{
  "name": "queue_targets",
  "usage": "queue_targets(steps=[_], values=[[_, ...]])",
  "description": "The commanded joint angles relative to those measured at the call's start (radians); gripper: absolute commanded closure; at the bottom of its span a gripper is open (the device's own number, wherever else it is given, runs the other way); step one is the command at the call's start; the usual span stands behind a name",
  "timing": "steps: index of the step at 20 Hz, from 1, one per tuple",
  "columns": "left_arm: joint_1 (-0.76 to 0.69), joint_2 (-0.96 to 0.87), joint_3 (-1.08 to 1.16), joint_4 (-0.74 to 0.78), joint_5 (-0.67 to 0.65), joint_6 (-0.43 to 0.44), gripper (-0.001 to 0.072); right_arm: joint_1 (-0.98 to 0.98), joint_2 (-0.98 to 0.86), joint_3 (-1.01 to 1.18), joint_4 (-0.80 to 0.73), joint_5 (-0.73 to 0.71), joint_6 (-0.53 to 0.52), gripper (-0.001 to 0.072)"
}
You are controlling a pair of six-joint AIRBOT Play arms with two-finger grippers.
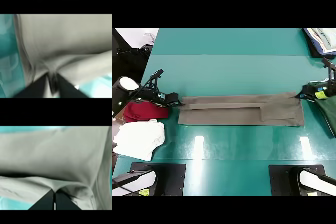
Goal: Fold the shirts.
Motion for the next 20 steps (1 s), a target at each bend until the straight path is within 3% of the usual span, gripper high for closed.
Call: queue_targets(steps=[1,2,3,7,8,9,10,11,12,20], values=[[0.000,-0.081,0.042,-0.059,0.135,-0.016,0.0029,0.031,-0.150,0.120,0.011,-0.065,0.042,0.0551],[0.000,-0.081,0.061,-0.083,0.153,-0.015,0.0048,0.032,-0.180,0.164,0.011,-0.072,0.046,0.0343],[0.000,-0.080,0.087,-0.095,0.151,-0.015,0.0049,0.032,-0.203,0.203,0.012,-0.061,0.046,0.0235],[0.000,-0.080,0.181,-0.097,-0.021,-0.013,0.0050,-0.014,-0.214,0.274,0.005,0.109,-0.017,0.0227],[0.000,-0.080,0.183,-0.106,-0.061,-0.013,0.0094,-0.039,-0.211,0.265,0.005,0.148,-0.035,0.0227],[-0.004,-0.080,0.183,-0.106,-0.091,-0.010,0.0369,-0.070,-0.202,0.238,0.005,0.174,-0.055,0.0227],[-0.011,-0.080,0.183,-0.108,-0.110,0.010,0.0595,-0.103,-0.194,0.204,0.006,0.179,-0.059,0.0195],[-0.024,-0.080,0.182,-0.108,-0.116,0.024,0.0679,-0.139,-0.189,0.161,0.006,0.174,-0.064,0.0069],[-0.045,-0.080,0.182,-0.108,-0.115,0.024,0.0680,-0.173,-0.191,0.122,0.009,0.170,-0.070,0.0001],[-0.229,-0.080,0.182,-0.106,-0.039,0.017,0.0680,-0.307,-0.374,0.014,0.171,0.169,-0.299,0.0015]])
